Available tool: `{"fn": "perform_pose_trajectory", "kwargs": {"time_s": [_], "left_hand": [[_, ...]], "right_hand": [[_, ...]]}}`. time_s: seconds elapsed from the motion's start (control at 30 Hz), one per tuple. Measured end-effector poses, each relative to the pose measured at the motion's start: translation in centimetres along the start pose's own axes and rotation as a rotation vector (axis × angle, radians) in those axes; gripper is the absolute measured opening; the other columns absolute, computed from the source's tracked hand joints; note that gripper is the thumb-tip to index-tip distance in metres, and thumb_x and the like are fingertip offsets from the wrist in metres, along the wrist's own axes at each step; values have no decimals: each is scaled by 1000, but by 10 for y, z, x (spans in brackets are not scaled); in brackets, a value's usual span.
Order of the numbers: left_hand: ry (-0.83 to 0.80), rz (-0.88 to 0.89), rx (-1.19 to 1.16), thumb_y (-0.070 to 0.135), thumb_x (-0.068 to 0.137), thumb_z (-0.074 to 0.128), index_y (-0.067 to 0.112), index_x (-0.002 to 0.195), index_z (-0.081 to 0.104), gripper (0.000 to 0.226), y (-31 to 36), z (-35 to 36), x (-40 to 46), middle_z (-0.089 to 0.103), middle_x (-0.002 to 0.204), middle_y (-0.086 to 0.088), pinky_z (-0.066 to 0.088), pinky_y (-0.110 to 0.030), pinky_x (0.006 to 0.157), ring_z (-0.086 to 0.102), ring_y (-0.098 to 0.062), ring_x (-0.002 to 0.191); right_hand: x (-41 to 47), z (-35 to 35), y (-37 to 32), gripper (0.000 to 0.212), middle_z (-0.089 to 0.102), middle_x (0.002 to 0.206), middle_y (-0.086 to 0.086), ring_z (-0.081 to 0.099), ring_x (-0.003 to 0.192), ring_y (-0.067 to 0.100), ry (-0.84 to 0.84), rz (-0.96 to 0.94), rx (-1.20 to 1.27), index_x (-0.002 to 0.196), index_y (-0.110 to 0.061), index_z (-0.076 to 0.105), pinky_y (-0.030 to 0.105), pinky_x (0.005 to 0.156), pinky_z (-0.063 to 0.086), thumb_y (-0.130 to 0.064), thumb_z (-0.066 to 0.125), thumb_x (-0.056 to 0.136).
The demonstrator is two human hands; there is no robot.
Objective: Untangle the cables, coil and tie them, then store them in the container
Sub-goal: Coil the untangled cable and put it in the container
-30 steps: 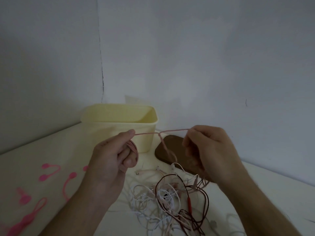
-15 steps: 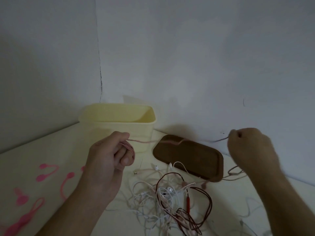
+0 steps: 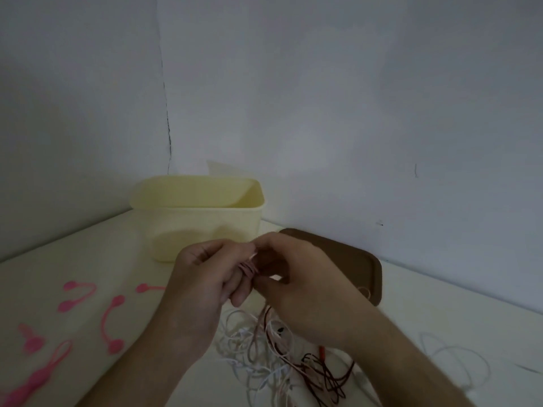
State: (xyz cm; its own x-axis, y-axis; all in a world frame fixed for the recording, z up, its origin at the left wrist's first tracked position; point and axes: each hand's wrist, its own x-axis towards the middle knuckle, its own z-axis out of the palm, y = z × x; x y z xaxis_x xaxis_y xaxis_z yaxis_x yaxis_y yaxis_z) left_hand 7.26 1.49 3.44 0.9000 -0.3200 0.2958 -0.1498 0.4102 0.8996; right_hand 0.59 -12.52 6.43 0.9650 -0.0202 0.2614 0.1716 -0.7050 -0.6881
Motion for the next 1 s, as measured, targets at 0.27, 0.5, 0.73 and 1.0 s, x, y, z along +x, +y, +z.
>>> {"fn": "perform_pose_trajectory", "kwargs": {"time_s": [0.27,0.5,0.73,1.0], "left_hand": [[144,-56,-116,7,91,64,16,52,27,55,4,-8,5,18,40,0,34,-27,46,30,-17,35],[247,-57,-156,7,93,65,19,56,29,53,5,-17,14,19,48,3,28,-22,41,28,-13,38],[158,-55,-76,6,95,63,16,52,26,58,1,-6,6,17,43,-1,33,-28,48,29,-18,38],[100,-18,-33,5,94,64,14,51,29,56,0,-2,3,18,45,-3,36,-29,49,31,-20,40]], "right_hand": [[-1,-42,3,33,61,56,-1,49,47,3,85,94,-18,76,-19,75,18,50,40,-43,70,99],[-7,-89,31,60,32,46,-9,32,45,8,430,206,-33,58,-5,47,31,59,33,-45,68,99],[1,-65,45,80,44,36,-3,49,38,17,374,400,-385,44,-15,44,32,52,50,-77,52,93],[0,-57,38,53,67,75,4,65,74,25,245,452,-322,71,-16,58,36,72,52,-49,42,109]]}}
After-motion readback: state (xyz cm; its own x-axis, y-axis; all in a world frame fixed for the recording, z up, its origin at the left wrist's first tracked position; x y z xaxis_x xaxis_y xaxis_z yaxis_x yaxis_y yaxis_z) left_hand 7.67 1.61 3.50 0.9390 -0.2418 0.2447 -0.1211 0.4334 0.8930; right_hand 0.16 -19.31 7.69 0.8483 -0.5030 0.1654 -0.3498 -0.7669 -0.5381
